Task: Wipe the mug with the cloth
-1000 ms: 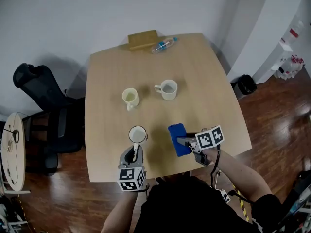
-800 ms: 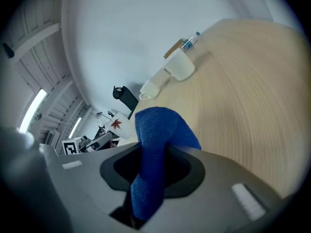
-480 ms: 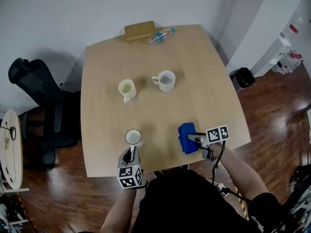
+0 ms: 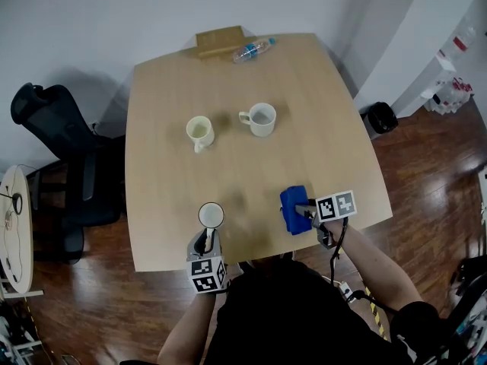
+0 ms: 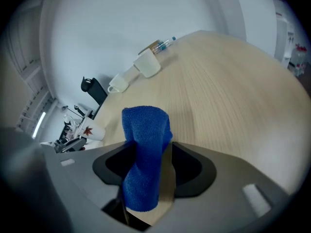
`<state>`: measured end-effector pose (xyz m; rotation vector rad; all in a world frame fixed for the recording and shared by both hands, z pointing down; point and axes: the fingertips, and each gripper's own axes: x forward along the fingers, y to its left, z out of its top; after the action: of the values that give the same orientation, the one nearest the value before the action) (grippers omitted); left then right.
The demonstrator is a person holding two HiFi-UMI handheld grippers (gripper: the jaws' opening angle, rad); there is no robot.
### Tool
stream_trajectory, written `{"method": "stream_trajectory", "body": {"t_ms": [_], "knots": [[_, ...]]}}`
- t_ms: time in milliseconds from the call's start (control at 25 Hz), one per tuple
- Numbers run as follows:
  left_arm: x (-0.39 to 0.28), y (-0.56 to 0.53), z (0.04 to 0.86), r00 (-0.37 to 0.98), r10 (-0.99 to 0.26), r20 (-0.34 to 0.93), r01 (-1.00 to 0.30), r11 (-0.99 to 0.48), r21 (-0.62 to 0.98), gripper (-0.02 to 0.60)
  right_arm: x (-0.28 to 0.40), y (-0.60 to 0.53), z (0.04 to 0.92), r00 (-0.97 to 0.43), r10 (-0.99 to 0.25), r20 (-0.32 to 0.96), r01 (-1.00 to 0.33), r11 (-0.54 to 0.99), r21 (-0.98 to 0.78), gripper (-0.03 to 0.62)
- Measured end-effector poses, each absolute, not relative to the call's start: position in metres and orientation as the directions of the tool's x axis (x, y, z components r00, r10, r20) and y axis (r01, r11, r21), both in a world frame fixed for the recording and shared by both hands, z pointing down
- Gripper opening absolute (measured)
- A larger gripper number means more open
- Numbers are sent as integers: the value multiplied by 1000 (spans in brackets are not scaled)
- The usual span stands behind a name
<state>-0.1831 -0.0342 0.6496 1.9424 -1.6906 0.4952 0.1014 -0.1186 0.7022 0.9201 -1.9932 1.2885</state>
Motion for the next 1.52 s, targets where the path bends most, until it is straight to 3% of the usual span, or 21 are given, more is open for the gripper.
{"method": "stream_trajectory", "body": {"t_ms": [240, 480, 720, 880, 1120, 1320, 1520], "knots": [[-177, -28, 655, 196, -776, 600, -981, -148, 129, 140, 110, -120, 692, -553, -306, 775, -829, 297, -474, 278], [-198, 9, 669, 208, -755, 622, -977, -137, 160, 173, 128, -115, 644, -528, -482, 699, -848, 247, -469, 285], [-227, 53, 662, 158, -773, 614, -984, -68, 167, 173, 156, -70, 588, -403, -675, 619, -910, 224, -348, 204], [-228, 86, 638, 129, -791, 598, -972, 18, 234, 144, 130, -18, 561, -549, -662, 510, -823, 324, -466, 127], [-169, 139, 567, 97, -884, 457, -950, 55, 308, 115, 117, 76, 529, -724, -595, 350, -673, 496, -549, 118], [-95, 209, 538, 169, -886, 431, -959, -47, 280, 95, 159, 142, 512, -721, -618, 313, -664, 490, -565, 117], [-45, 245, 526, 267, -835, 481, -960, -276, 53, 89, 183, 169, 484, -662, -684, 305, -737, 522, -430, 101]]}}
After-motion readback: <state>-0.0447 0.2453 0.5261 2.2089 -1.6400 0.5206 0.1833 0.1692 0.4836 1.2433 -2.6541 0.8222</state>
